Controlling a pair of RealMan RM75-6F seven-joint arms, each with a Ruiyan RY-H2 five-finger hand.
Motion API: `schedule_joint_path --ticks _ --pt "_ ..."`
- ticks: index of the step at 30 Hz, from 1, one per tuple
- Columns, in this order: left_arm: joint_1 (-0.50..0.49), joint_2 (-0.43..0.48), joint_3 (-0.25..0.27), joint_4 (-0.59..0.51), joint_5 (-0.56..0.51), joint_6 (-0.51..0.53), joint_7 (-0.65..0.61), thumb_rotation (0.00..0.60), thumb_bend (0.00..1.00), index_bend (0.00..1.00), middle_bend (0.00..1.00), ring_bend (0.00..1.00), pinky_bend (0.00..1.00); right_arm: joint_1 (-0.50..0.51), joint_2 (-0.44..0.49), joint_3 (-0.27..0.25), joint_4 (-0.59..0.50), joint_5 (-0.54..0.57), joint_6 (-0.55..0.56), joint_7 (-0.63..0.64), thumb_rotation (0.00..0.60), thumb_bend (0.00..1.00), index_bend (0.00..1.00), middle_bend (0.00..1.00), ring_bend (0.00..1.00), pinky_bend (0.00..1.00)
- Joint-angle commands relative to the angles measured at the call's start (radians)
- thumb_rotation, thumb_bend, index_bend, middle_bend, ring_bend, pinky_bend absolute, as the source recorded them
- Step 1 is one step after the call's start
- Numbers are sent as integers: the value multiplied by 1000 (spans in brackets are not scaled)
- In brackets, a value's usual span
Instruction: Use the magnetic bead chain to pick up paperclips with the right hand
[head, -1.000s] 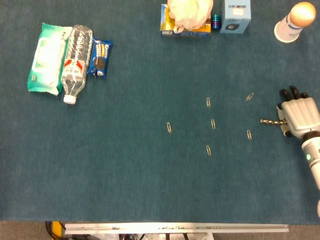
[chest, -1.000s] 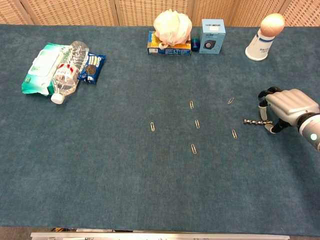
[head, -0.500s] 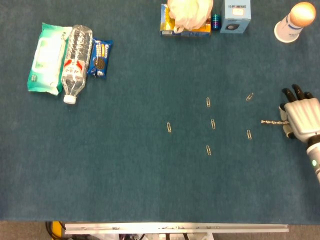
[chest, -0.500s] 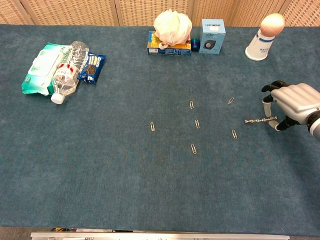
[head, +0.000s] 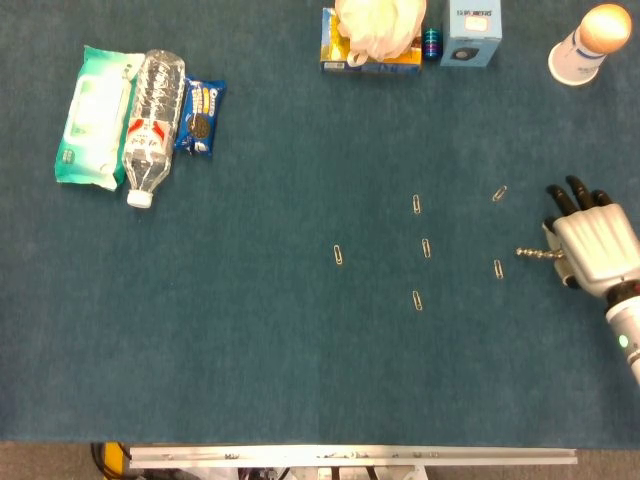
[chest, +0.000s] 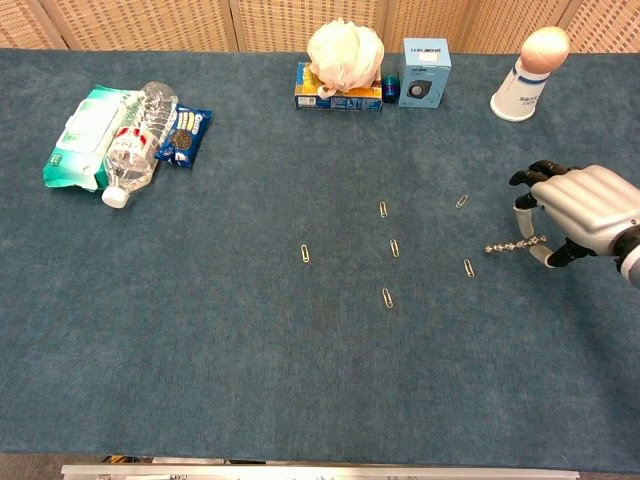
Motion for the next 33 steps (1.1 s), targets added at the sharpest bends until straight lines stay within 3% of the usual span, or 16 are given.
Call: schedule_joint_path --ticks 1,21,33 --pt "0 1 -3 3 -3 1 -4 600 0 610 451 450 678 6 -6 -1 -2 1 -7 -12 600 360 603 162 64 230" --pt "9 13 -16 7 -19 16 -33 600 0 610 451 450 678 38 -43 -3 -26 -9 -27 -64 600 361 603 162 65 230" --pt "8 11 -16 7 -21 12 -26 600 0 610 451 450 678 27 -14 44 -32 -4 30 -22 600 360 602 163 65 230"
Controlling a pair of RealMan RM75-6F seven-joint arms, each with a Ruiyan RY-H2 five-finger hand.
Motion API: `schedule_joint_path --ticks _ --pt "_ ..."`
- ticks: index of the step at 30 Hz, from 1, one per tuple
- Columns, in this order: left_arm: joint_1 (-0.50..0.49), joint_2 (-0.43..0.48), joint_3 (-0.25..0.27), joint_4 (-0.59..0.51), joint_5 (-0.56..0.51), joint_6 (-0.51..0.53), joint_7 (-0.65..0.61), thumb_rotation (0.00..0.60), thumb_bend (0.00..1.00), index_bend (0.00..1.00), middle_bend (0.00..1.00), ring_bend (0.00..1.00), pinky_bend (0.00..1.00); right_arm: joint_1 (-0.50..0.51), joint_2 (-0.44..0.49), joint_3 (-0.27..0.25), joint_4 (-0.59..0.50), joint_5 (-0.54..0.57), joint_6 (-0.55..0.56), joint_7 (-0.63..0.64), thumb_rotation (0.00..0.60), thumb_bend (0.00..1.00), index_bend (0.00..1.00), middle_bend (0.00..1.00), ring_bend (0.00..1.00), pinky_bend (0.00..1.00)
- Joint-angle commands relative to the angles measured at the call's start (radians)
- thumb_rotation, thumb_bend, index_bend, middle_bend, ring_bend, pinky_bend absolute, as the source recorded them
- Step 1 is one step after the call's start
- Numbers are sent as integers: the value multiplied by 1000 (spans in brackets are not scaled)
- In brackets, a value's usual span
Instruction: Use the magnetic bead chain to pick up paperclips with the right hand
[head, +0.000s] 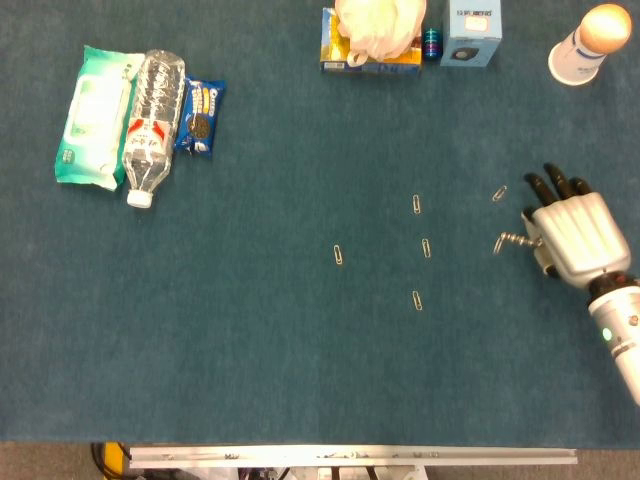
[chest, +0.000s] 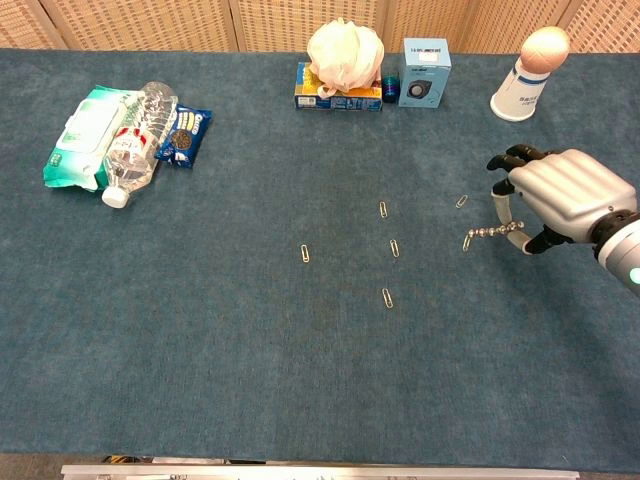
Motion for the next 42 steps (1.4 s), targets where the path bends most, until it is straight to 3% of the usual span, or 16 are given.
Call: schedule_joint_path --ticks 1,20,42 --pt "-1 -1 0 0 -1 -2 1 600 0 611 451 450 678 2 7 16 2 10 4 11 600 360 603 163 65 230" --pt "2 6 -5 1 -7 -1 -17 600 0 610 451 450 678 81 -10 110 65 186 -50 -11 600 360 603 162 65 230" --pt "2 11 -10 5 -20 -5 -32 600 0 611 451 450 678 157 -60 113 135 292 -87 -28 600 360 603 163 64 230"
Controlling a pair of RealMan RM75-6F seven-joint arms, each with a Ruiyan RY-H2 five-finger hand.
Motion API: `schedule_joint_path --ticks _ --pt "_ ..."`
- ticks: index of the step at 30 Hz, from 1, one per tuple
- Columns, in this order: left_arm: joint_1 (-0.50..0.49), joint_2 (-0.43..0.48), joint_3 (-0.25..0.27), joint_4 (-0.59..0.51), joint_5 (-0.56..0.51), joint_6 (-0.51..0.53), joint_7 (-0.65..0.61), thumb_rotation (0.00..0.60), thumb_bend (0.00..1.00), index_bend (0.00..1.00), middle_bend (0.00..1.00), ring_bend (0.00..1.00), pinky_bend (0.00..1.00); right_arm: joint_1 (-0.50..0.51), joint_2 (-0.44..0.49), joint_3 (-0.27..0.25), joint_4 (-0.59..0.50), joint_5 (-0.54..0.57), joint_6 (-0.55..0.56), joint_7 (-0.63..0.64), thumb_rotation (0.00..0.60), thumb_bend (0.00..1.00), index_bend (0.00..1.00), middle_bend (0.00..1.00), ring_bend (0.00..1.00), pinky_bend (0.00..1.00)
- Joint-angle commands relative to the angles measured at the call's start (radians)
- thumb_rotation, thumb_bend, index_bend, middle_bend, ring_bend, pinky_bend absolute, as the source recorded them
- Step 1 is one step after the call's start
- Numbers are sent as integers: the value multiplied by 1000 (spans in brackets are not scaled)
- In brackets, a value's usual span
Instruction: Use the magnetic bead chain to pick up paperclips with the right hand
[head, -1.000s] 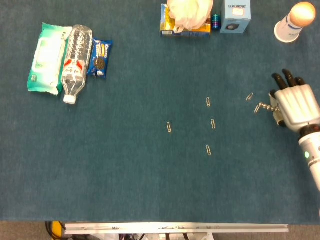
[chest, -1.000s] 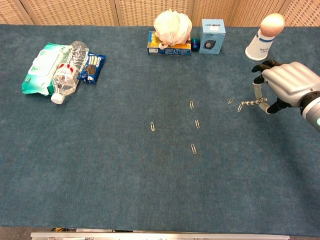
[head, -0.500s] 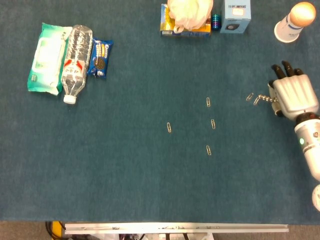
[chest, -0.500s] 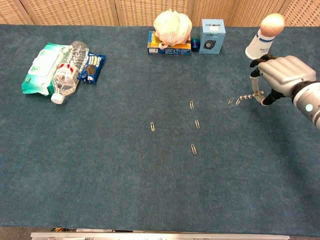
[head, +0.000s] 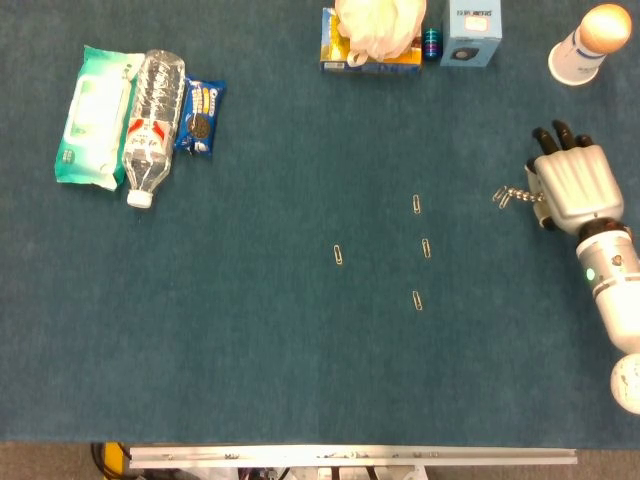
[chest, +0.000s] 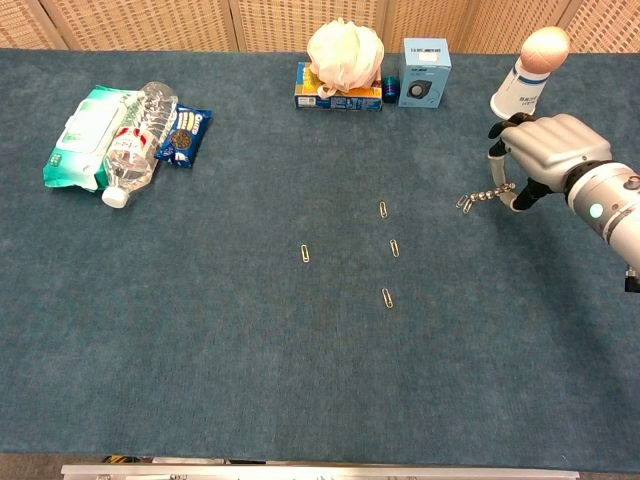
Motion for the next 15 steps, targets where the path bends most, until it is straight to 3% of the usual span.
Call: schedule_joint_path --ticks 1,15 --pt "0 1 0 -1 0 0 -3 600 0 611 451 450 678 5 -3 -1 3 4 -2 1 600 360 603 162 65 230" --pt "2 4 -1 1 0 1 -9 600 0 610 451 450 678 7 4 -36 -34 -41 24 22 600 360 603 163 65 230"
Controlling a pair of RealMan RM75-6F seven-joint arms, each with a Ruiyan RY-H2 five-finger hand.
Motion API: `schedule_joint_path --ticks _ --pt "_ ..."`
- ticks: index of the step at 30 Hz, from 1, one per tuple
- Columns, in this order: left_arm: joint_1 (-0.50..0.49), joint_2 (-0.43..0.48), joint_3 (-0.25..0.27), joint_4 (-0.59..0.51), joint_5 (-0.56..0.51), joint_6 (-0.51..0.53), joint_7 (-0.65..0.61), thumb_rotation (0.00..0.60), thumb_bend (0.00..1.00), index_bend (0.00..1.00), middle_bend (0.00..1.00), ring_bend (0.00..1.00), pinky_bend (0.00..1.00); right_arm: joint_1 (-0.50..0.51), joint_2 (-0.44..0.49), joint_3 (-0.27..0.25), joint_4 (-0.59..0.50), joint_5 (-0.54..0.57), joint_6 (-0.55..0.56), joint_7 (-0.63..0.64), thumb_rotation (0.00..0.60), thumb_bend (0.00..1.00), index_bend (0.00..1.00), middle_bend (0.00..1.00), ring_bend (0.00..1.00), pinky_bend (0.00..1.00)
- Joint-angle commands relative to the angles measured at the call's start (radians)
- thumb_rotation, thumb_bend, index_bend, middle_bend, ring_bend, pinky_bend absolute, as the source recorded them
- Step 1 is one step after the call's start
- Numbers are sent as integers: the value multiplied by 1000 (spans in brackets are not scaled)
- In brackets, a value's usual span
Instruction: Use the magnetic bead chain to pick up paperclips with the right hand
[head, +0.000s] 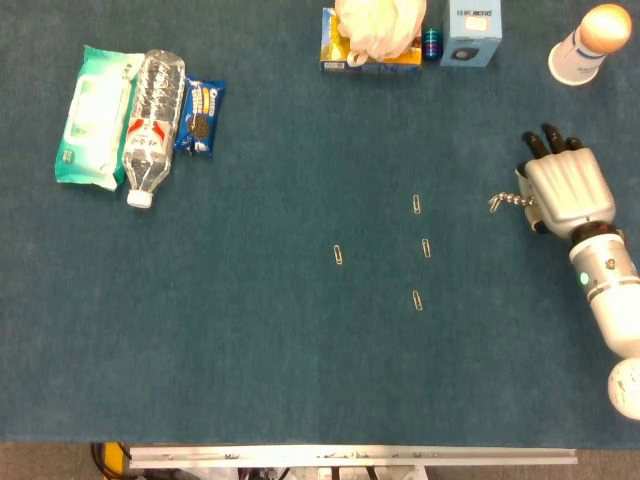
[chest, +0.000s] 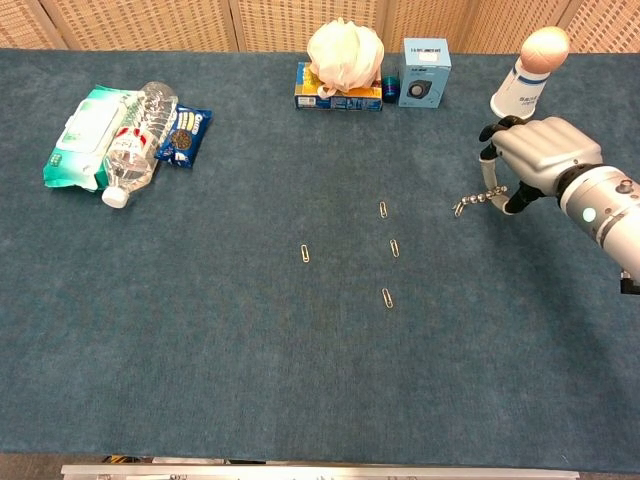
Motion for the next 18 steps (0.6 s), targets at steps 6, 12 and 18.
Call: schedule_joint_path --ticks 6,12,18 --pt "-1 -2 0 -1 -1 -2 7 600 0 610 452 450 678 -14 8 -38 -30 -76 12 29 600 360 603 163 65 230" --pt "0 -2 -1 0 -2 1 4 600 0 608 452 450 678 -20 -15 -59 5 -114 3 46 600 318 537 163 60 230" --pt "1 0 -1 0 0 3 -1 600 0 607 452 450 678 -40 -2 -81 5 -152 7 73 600 45 226 162 54 228"
